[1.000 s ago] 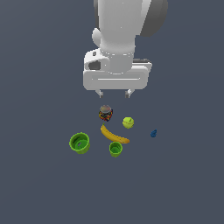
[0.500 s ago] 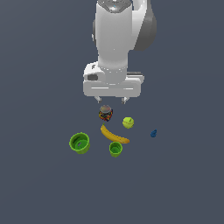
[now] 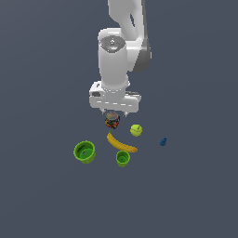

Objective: Pick up a designated object from a clutter of objects.

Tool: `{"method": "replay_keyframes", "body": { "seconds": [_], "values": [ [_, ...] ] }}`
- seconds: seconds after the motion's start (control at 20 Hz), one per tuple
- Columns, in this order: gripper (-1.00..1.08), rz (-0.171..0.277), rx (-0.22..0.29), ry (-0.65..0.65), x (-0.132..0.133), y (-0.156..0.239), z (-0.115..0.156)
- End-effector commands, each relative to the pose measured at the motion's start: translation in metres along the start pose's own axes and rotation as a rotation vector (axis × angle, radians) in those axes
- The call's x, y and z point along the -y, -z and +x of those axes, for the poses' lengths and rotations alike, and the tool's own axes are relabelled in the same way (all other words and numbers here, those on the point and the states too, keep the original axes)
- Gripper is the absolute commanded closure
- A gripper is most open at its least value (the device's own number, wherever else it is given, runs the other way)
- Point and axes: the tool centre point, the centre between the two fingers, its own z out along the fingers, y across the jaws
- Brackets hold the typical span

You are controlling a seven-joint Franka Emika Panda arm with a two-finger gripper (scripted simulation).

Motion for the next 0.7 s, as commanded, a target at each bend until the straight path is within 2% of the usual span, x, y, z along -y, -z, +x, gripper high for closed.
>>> {"method": "replay_keyframes", "body": {
  "seconds": [0.0, 0.3, 0.65],
  "values": [
    [-0.92, 0.002, 0.002, -0.042, -0.007, -0.021, -0.014],
    [-0.92, 0.005, 0.006, -0.126, -0.020, -0.058, -0.047],
    [-0.92, 0.006, 0.009, -0.184, -0.029, -0.081, -0.072]
  ]
}}
